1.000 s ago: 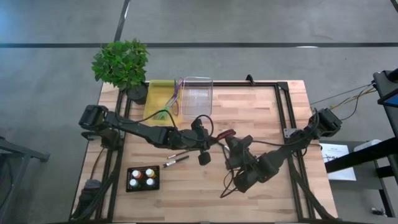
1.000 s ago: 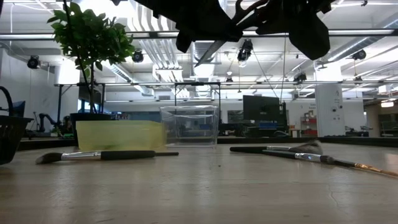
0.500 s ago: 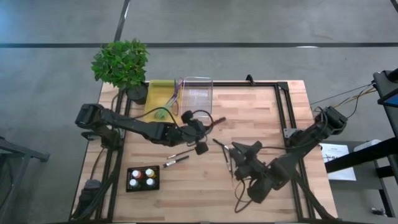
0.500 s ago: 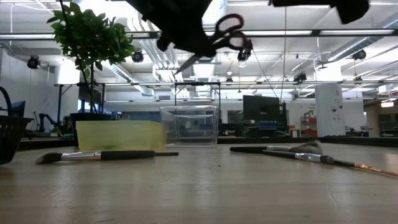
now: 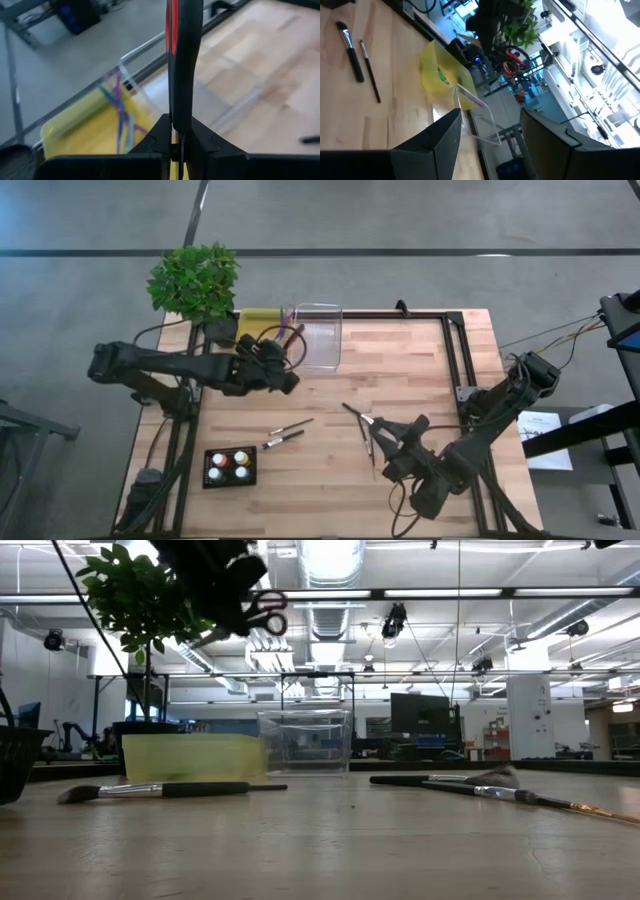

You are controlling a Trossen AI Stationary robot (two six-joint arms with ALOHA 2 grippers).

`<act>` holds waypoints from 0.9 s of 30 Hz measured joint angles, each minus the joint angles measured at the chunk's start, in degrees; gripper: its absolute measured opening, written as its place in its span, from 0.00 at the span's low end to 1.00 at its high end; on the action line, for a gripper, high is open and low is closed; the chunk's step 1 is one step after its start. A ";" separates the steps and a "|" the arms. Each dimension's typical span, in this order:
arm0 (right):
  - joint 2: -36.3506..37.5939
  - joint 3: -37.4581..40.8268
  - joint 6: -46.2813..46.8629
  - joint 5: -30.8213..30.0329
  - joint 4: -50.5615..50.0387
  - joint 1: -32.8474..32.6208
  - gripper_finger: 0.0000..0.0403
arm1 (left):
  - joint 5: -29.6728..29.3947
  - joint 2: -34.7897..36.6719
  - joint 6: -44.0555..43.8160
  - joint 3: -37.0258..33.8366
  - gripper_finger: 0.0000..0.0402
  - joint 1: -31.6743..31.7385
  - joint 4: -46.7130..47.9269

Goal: Pick & Place Paint Supplies
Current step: Put the black scissors into the transparent yellow bin

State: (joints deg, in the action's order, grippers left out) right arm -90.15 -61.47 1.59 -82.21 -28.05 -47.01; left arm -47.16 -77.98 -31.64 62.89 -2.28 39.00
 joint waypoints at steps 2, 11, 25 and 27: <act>0.00 0.15 0.72 0.00 0.03 -0.04 0.50 | 0.04 0.92 -0.79 -2.68 0.06 1.81 -1.03; 0.00 1.34 1.57 0.17 0.07 -0.02 0.50 | 5.88 1.53 1.52 -14.91 0.06 14.18 -13.98; -0.02 2.92 3.85 0.17 0.11 -0.02 0.50 | 15.20 1.42 10.89 -22.67 0.06 27.97 -26.46; -0.02 3.05 4.02 0.16 0.05 -0.02 0.50 | 15.28 1.40 10.88 -23.62 0.06 28.02 -27.99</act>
State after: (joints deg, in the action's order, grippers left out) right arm -90.17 -58.42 5.61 -82.05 -28.00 -47.03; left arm -31.88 -76.58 -20.75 39.28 25.74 11.01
